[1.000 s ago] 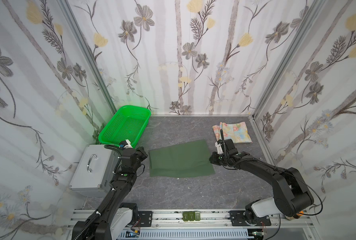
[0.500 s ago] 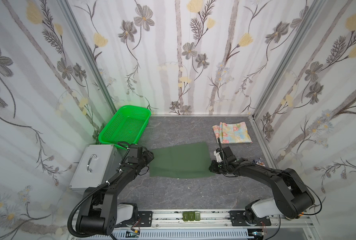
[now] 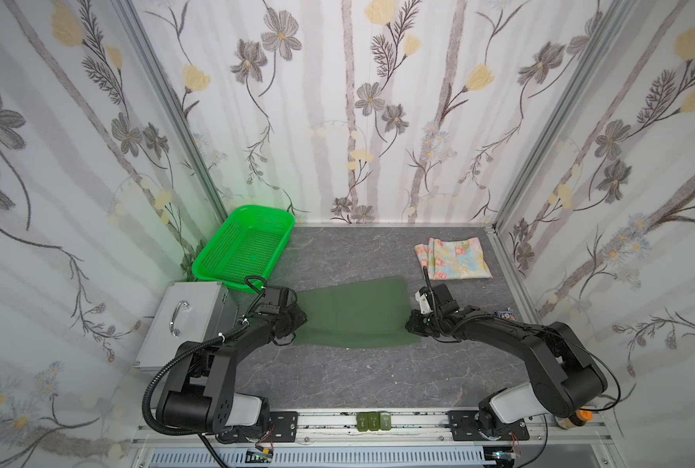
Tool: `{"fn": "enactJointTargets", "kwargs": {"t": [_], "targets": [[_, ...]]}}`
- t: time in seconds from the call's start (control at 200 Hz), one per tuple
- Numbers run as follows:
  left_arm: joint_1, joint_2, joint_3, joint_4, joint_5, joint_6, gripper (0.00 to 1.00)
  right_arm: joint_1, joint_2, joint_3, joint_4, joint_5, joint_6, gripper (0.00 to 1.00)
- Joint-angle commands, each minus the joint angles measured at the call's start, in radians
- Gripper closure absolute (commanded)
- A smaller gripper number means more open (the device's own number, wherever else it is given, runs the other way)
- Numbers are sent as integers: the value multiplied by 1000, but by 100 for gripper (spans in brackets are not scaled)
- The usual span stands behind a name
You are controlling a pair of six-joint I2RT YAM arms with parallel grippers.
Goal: Fold and stack skirts
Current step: Fold the skirt at the center of the table.
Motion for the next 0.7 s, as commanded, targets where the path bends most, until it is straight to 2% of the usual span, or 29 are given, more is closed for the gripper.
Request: {"fn": "enactJointTargets", "kwargs": {"t": [0.0,0.11,0.24,0.46,0.694], "targets": [[-3,-9,11,-81,-12,23,41,2,9,14,36,-14,8,100],[-3,-61,17,-130,-29,44,38,2,9,13,41,-19,13,100],[-3,-73,30,-159,-25,56,46,2,23,19,46,-33,16,100],[-4,-92,19,-223,-21,83,53,2,26,21,49,-44,22,100],[-13,-65,32,-238,-40,83,50,2,37,24,52,-51,29,100]]}}
